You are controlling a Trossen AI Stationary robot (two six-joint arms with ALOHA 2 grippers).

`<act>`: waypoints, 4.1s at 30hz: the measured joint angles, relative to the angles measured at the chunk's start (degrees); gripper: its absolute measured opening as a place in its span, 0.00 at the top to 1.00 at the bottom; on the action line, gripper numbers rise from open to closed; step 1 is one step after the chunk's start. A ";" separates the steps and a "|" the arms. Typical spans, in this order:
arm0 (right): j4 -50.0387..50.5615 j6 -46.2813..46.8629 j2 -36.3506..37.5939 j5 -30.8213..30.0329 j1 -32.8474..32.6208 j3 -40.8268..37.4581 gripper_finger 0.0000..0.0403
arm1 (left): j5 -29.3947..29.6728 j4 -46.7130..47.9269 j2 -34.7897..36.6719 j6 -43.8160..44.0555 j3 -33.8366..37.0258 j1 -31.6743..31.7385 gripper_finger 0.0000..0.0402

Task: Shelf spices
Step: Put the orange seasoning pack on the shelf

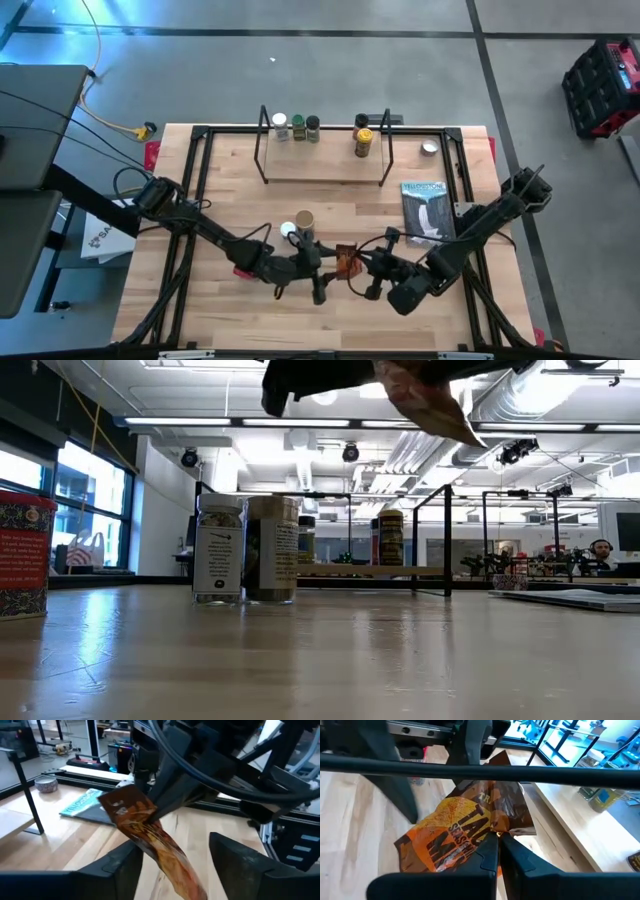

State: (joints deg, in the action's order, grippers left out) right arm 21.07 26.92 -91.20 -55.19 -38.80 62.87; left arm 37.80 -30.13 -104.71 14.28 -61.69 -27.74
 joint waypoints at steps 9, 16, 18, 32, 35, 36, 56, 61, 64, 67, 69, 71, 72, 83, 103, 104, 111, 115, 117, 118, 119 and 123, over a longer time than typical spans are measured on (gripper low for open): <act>-2.95 -3.53 0.02 -1.23 -0.72 0.04 1.00 | 0.25 -1.18 0.00 -0.61 0.00 1.57 0.74; -3.85 -5.41 0.02 -0.21 -0.75 0.05 1.00 | 0.42 -1.10 0.00 -5.47 0.00 1.10 0.97; -3.90 -6.58 0.02 0.65 -0.75 0.07 1.00 | 0.40 -0.89 0.00 -6.38 0.00 0.92 0.98; -3.27 -10.62 5.51 10.41 0.06 0.07 0.74 | 4.35 6.39 0.04 -5.77 0.04 -0.98 1.00; -2.64 -8.88 6.54 15.36 0.77 0.11 0.65 | 4.41 6.36 0.04 -8.00 0.04 -1.44 1.00; -1.74 -8.57 6.51 17.16 1.07 0.11 0.62 | 4.10 6.24 0.04 -9.05 0.04 -1.64 1.00; -26.31 -8.55 2.14 39.16 8.23 -13.13 0.49 | -1.59 6.71 0.50 -16.04 0.02 -4.44 0.97; -42.89 -10.05 2.43 43.07 9.24 -17.21 0.49 | -1.70 6.85 0.50 -16.04 -0.02 -4.44 0.97; -44.29 -10.46 2.47 46.76 9.04 -16.68 0.49 | -1.60 6.76 0.50 -15.97 -0.05 -4.27 0.97; -42.48 -10.46 2.47 48.33 8.05 -14.94 0.49 | -2.07 6.50 0.59 -15.89 -0.11 -4.35 0.97; -39.68 -10.45 2.82 47.80 7.18 -13.61 0.49 | -2.23 6.30 0.61 -15.88 -0.20 -4.35 0.97; -35.13 -10.32 3.48 46.23 6.42 -12.07 0.49 | -1.89 6.27 0.61 -15.91 -0.20 -4.29 0.97; -32.71 -10.29 3.81 45.09 6.04 -11.18 0.49 | -1.73 6.35 0.61 -15.87 -0.20 -4.21 0.97; -4.55 -10.30 4.95 30.76 3.03 2.64 0.49 | -0.47 7.49 0.51 -15.40 0.04 -3.83 0.97; -4.54 -11.98 -0.75 38.17 10.23 4.85 0.54 | -1.33 8.21 0.50 -13.40 0.04 -3.22 0.97; -4.74 -11.97 -1.17 38.12 10.27 4.83 0.56 | -1.33 8.21 0.50 -13.39 0.04 -3.23 0.97; -5.78 -11.02 -1.25 37.94 10.30 4.81 0.82 | -1.43 8.22 0.50 -13.00 0.04 -3.24 0.97; -3.71 -10.18 -0.96 38.33 10.44 4.81 0.98 | -1.38 9.48 0.50 -13.39 0.00 -3.46 0.95; -2.29 -8.41 -0.93 37.33 10.71 4.81 0.98 | -1.09 11.04 0.54 -12.88 -0.02 -3.67 0.92; -1.57 -7.67 -0.64 37.36 11.03 4.81 0.98 | -0.95 12.34 0.75 -12.38 -0.02 -3.80 0.90; -0.96 -7.24 -0.34 37.46 11.45 4.81 0.99 | -0.93 13.80 1.10 -11.46 -0.02 -3.87 0.87; 0.86 -6.08 1.45 37.34 13.19 4.81 1.00 | -0.98 20.64 3.18 -7.23 -0.07 -3.85 0.73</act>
State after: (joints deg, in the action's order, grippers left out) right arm 21.93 20.83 -89.75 -17.85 -25.61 67.68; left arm 36.82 -9.48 -101.52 7.05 -61.76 -31.59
